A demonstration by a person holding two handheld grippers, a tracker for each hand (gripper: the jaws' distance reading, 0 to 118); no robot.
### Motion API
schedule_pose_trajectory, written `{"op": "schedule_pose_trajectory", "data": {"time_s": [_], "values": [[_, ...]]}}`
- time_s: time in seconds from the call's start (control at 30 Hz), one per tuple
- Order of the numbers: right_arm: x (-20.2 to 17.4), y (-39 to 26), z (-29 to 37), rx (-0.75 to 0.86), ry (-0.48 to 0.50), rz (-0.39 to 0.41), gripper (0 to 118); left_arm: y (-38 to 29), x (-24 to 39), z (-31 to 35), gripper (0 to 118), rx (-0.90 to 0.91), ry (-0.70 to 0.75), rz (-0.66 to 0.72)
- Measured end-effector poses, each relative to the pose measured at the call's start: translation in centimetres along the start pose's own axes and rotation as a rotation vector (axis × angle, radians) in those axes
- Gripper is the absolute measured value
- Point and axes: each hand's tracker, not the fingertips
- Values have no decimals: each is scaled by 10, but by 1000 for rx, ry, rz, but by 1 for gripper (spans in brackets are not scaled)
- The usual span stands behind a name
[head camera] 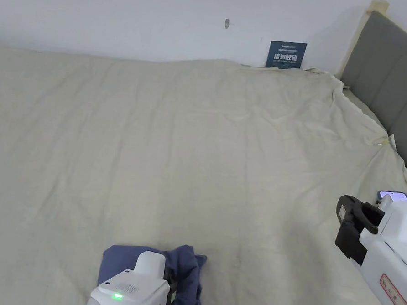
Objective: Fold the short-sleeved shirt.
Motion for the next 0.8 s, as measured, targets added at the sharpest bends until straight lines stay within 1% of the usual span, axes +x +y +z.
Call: {"op": "schedule_pose_trajectory", "data": {"time_s": [0.23,0.33,0.53,0.67,0.8], "values": [[4,-1,1,-4,-15,-3,0,-11,38,-3,0,-1,-73,-76],[2,1,1,-2,-11,-3,0,-16,50,-5,0,0,-81,-109],[-4,6,1,10,-1,12,0,-14,47,-4,0,5,-93,-79],[-10,11,5,22,12,19,0,5,39,22,0,97,-123,-33],[-17,17,6,54,21,28,0,43,25,65,0,222,-105,-33]]}}
